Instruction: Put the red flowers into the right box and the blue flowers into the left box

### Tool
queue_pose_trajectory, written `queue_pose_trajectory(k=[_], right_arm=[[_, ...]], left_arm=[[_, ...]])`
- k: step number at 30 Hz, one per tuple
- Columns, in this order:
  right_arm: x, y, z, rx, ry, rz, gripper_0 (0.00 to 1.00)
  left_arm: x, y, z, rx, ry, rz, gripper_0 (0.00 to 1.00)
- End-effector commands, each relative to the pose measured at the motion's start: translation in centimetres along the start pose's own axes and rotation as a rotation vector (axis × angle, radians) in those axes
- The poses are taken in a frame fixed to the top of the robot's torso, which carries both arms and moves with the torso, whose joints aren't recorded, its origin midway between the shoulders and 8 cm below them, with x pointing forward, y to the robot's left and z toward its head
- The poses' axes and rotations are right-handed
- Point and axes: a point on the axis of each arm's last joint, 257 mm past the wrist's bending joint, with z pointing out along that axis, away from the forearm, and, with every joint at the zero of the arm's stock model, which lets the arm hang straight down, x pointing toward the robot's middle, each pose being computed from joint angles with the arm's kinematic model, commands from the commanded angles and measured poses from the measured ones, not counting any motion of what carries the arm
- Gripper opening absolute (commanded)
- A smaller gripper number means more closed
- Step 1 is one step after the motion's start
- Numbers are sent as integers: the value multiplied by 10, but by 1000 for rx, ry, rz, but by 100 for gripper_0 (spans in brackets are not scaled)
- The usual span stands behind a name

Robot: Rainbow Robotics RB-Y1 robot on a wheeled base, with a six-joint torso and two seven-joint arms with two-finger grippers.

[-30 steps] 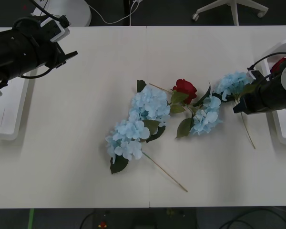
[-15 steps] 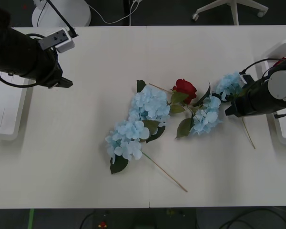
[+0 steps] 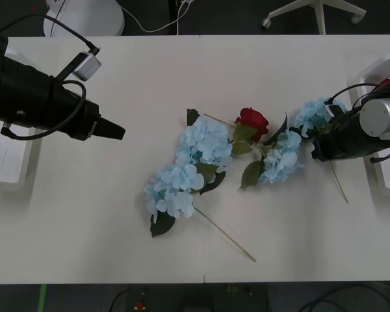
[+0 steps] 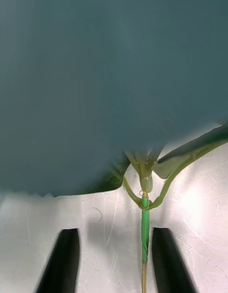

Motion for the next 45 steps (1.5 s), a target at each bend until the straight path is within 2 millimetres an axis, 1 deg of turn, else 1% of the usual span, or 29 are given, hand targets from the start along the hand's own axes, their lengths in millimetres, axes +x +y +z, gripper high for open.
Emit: queue_pose_trajectory(k=[1,2,5,6,11,13,16,19,20,21,22,24,25,26,28,31,32,34,35,37,39,40,45], right_arm=[[-31,14,-10,-6,-51,-65,1],[-31,15,-10,-6,-52,-66,0],[-31,14,-10,-4,-51,-66,0],[-31,14,-10,-3,-51,-67,0],[-31,15,-10,-10,-51,-64,0],[-34,18,-12,-17,-56,-64,0],[-47,21,-24,-35,-70,-57,0],[-71,35,-48,-121,-106,-11,0],[-82,44,-59,-164,-127,1,0],[-88,48,-66,-188,-141,-2,0],[-102,59,-82,-237,-171,-27,0],[-117,74,-100,-302,-208,-57,0],[-123,84,-110,-345,-228,-65,0],[-132,98,-123,-405,-255,-76,0],[-143,124,-144,-506,-296,-101,0],[-156,154,-171,-619,-358,-161,0],[-160,168,-184,-671,-385,-189,0],[-165,190,-207,-754,-434,-235,0],[-166,196,-213,-777,-449,-246,0],[-169,219,-235,-851,-504,-301,0],[-169,234,-249,-891,-541,-346,0],[-168,247,-257,-918,-563,-379,0],[-164,288,-284,-1010,-623,-456,0]], left_arm=[[28,-29,1,-96,81,-204,100],[30,-37,4,-105,81,-253,100],[40,-60,12,-129,90,-389,100],[45,-64,15,-140,94,-429,100],[67,-76,28,-168,140,-596,100],[76,-82,34,-165,162,-658,100],[86,-94,47,-159,188,-744,100],[91,-107,64,-171,208,-753,100],[94,-112,72,-181,217,-748,100],[95,-115,76,-187,220,-749,100],[97,-122,86,-202,228,-745,100],[96,-130,98,-212,234,-754,100],[97,-133,104,-218,240,-754,100],[95,-139,111,-220,238,-756,100],[90,-148,124,-221,241,-764,100],[84,-155,140,-224,251,-765,100],[83,-158,147,-224,256,-764,100],[80,-159,159,-235,250,-757,100],[80,-160,163,-238,249,-753,100],[83,-161,180,-245,239,-742,100],[84,-158,193,-256,221,-734,100],[86,-157,200,-260,214,-731,100],[93,-151,228,-269,190,-759,100]])
